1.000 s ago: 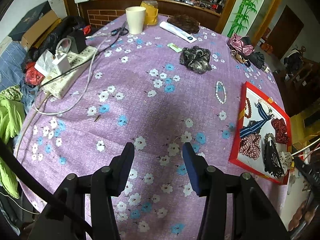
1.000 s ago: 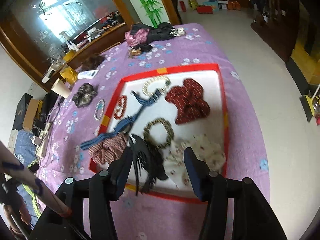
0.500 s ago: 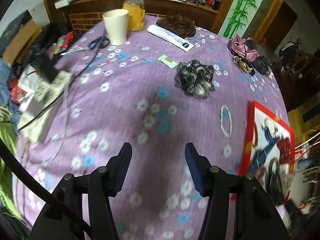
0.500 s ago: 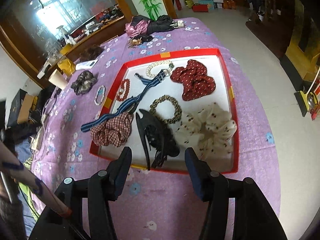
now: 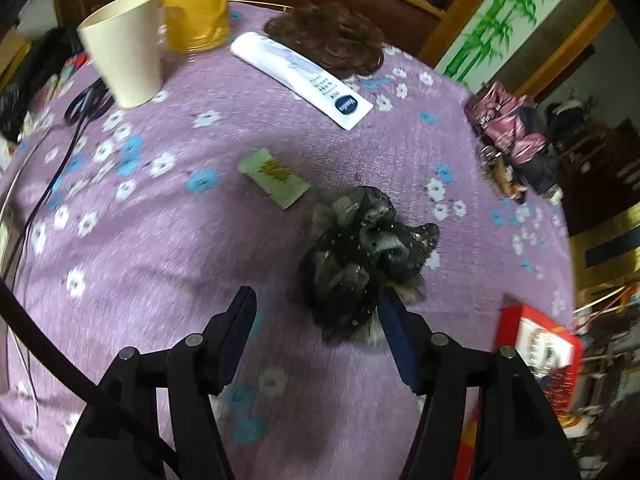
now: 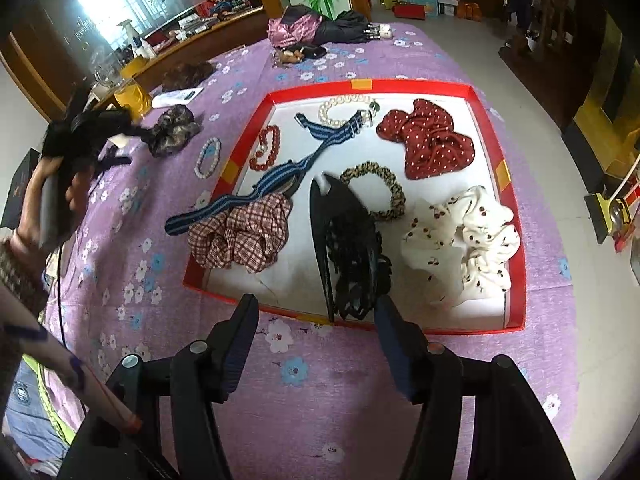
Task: Organize jewelry
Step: 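Grasp the dark grey sheer scrunchie with the left gripper, then grasp the small white bead bracelet with the right gripper while the left holds the scrunchie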
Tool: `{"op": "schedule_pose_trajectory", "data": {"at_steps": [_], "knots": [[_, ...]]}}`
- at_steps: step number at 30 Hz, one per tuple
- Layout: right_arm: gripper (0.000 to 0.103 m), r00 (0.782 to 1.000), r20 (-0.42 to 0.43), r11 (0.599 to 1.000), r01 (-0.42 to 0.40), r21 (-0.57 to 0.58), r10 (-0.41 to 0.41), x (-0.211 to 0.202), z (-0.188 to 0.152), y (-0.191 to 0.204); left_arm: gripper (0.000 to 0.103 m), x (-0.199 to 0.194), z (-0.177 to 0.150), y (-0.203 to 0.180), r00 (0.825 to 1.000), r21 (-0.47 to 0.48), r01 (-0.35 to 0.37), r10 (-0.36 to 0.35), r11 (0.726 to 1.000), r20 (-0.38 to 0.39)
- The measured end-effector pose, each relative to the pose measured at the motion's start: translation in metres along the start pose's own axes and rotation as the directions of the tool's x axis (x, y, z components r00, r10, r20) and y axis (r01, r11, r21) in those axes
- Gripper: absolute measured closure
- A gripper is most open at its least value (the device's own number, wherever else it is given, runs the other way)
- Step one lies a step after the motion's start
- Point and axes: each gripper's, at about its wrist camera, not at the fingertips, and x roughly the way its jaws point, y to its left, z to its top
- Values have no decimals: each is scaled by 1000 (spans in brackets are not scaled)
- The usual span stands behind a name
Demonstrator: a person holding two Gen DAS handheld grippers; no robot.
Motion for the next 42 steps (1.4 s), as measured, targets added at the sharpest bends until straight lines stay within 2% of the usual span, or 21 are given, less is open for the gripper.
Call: {"op": "schedule_pose_trajectory", "data": {"at_steps": [1, 3, 4, 8, 13, 20, 25, 27, 29, 30, 32, 33, 36, 38, 42], "knots": [[39, 1000, -1, 1000, 2, -2, -2, 0, 0, 1, 43, 6, 0, -5, 1000, 23, -10, 10, 1000, -6], [39, 1000, -2, 1000, 9, -12, -9, 0, 0, 3, 72, 15, -2, -11, 999, 64, -33, 36, 997, -36], [39, 1000, 1, 1000, 10, -19, -10, -1, 1, 4, 91, 19, -4, -13, 997, 82, -49, 53, 995, -58], [39, 1000, 10, 998, 3, -56, -3, -2, 9, 15, 96, 7, -14, -11, 997, 115, -57, 62, 992, -43], [39, 999, 20, 994, -38, -106, 41, 1, 26, 40, 96, -32, -47, 4, 1000, 138, -8, 11, 990, -27], [39, 991, 7, 969, -131, -208, 136, 23, 61, 93, 94, -68, -104, 46, 996, 84, 70, -66, 994, -56], [39, 985, -65, 945, -174, -278, 162, 70, 107, 137, 89, -66, -122, 58, 996, 67, 79, -76, 995, -45], [43, 980, -110, 941, -190, -281, 165, 93, 124, 150, 84, -62, -126, 62, 995, 40, 92, -89, 995, -52], [52, 977, -153, 944, -187, -272, 149, 118, 140, 160, 75, -59, -128, 65, 993, 19, 104, -103, 994, -49], [53, 978, -163, 946, -175, -274, 134, 124, 143, 162, 73, -59, -128, 66, 993, 14, 108, -107, 994, -44], [53, 978, -180, 949, -151, -276, 103, 140, 150, 168, 61, -59, -129, 68, 992, 4, 121, -121, 993, -35], [53, 980, -185, 949, -131, -286, 80, 147, 152, 171, 58, -58, -129, 70, 992, -2, 125, -125, 992, -34], [54, 979, -201, 947, -81, -311, 18, 165, 153, 177, 56, -53, -129, 72, 990, -10, 136, -136, 991, -44], [59, 976, -218, 949, -65, -309, -4, 176, 153, 177, 56, -49, -129, 75, 988, -20, 145, -146, 989, -55], [60, 982, -184, 944, -26, -330, -37, 179, 153, 182, 51, -47, -128, 74, 986, -26, 160, -162, 987, -45]]}}
